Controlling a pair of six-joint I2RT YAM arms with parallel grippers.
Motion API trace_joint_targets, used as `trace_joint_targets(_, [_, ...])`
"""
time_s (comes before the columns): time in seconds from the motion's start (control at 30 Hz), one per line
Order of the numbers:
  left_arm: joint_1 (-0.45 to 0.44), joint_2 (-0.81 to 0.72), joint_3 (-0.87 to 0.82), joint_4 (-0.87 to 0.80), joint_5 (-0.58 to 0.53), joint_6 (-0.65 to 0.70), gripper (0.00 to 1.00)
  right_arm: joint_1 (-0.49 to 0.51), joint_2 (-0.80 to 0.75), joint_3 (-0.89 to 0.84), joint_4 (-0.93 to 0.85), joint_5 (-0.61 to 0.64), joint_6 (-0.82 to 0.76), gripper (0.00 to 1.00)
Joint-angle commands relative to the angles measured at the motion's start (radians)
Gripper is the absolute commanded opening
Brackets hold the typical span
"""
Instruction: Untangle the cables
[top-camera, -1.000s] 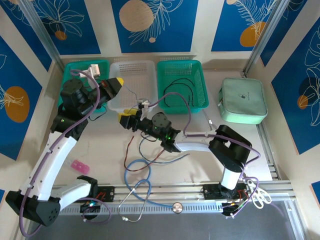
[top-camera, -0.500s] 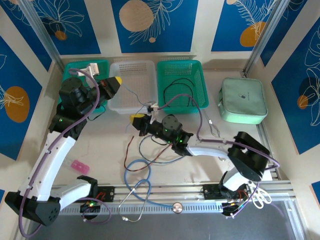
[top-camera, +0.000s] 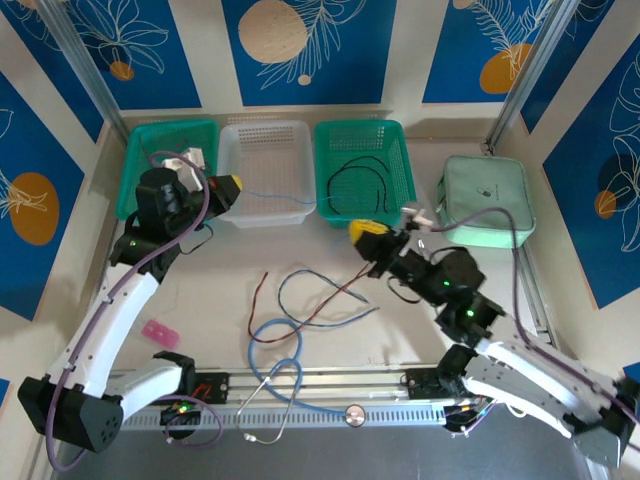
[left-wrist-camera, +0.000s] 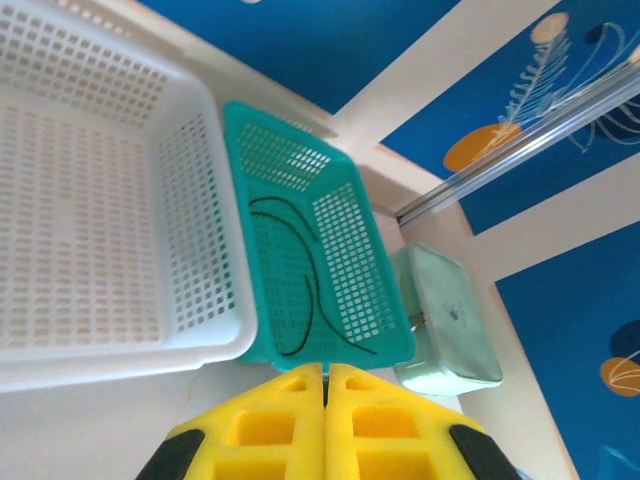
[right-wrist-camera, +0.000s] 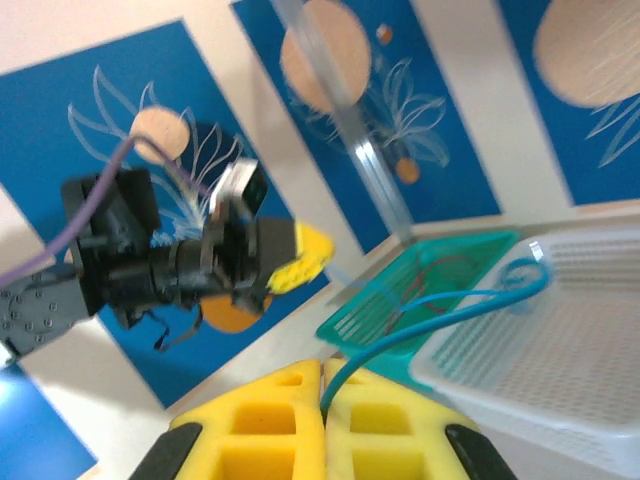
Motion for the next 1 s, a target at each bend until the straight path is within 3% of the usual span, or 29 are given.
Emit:
trace_joint_targets(0.0, [0.022,-0.028,-0.005,0.013,-0.019,0.007,0.0,-0.098,-0.094,-0.03,-0.22,-0.035,0.038,0.0])
trace_joint_targets(0.2, [0.051,0.016,0.071,0.001,0.0,0.03,0.0,-0.249,-0.112,-0.028,-0.377,-0.284,0.134,0.0])
trace_joint_targets(0.37, [0.1,0.05,0.173,-0.001,-0.008,0.047,0.0,-0.25,-0.06,-0.009,-0.458,-0.286,0.115,0.0])
trace_joint_targets(0.4, [0.109,0.059,0.197,0.002,-0.006,0.045,0.0,-0.249,-0.046,-0.002,-0.469,-0.292,0.106,0.05])
trace_joint_targets(0.53, [0.117,0.103,0.29,0.017,0.048,0.009,0.0,-0.249,-0.011,0.021,-0.45,-0.334,0.081,0.43])
trace_joint_targets(0.6, [0.116,0.123,0.319,0.043,0.086,-0.028,0.0,-0.251,-0.009,0.025,-0.428,-0.328,0.078,0.55])
trace_joint_targets(0.73, [0.116,0.15,0.386,0.063,0.108,-0.058,0.0,-0.256,-0.008,0.035,-0.414,-0.299,0.063,0.63])
trace_joint_targets(0.97, [0.116,0.206,0.541,0.062,0.098,-0.04,0.0,-0.261,-0.011,0.052,-0.437,-0.295,0.061,0.65])
